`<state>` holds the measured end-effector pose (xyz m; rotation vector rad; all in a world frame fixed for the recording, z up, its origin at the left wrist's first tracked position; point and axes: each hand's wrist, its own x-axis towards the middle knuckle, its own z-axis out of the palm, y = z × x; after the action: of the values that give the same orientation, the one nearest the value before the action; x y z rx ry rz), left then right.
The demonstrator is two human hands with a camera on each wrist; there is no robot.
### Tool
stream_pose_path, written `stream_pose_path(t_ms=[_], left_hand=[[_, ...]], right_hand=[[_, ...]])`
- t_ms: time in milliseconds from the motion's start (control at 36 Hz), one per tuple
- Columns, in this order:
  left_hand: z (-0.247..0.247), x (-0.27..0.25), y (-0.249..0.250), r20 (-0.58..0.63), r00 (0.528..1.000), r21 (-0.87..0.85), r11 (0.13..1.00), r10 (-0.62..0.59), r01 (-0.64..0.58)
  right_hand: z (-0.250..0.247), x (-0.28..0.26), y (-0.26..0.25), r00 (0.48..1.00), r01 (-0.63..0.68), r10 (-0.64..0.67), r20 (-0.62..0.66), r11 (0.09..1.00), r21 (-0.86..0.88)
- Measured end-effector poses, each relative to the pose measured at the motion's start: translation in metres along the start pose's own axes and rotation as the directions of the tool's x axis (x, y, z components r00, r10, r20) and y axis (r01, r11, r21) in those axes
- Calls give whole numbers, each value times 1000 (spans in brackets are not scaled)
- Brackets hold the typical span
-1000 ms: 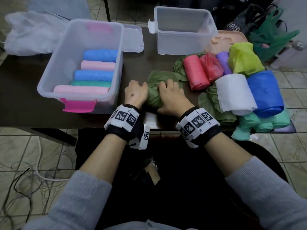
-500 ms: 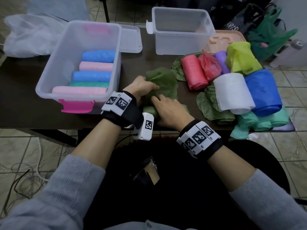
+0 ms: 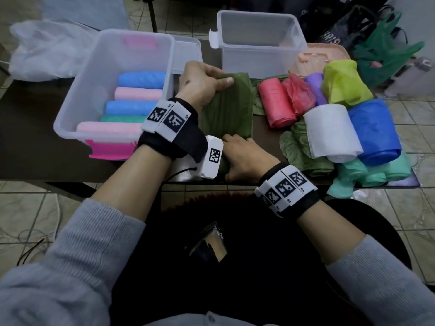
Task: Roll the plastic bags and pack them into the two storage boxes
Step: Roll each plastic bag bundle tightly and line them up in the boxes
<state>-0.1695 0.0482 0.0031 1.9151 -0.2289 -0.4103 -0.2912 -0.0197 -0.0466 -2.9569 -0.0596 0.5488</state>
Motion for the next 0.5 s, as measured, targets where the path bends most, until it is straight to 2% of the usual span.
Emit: stream_pose_path(t_ms=[139,222,278,306,333,389,444,500], left_hand=[[-1,3,2,-29,1000,71,997,12,-10],[2,9,-3,-101,988,191,977,119,-98],[5,11,-5,-184,937,448,874,298,-189],[6,10,-5,-185,910,570,794,372,-209],[8,9,-5,-152,904,644,734,400,-217],[14,11,-13,-3,947,695,682,320,-228],[19,15,-27,139,983,751,634,120,-184],[23,17,-40,255,966,789,588,-47,-180]], right_hand=[[0,5,2,1000,4,-5,22,999,41],[-1,6,5,1000,9,-10,27,998,66],[0,6,6,1000,8,-10,23,997,77],[0,6,7,1000,10,-11,24,997,76],[0,5,7,1000,11,-13,27,997,74],[2,5,8,999,13,-15,32,998,67],[3,4,9,999,13,-15,38,999,52],[4,4,10,999,7,-9,49,999,41]])
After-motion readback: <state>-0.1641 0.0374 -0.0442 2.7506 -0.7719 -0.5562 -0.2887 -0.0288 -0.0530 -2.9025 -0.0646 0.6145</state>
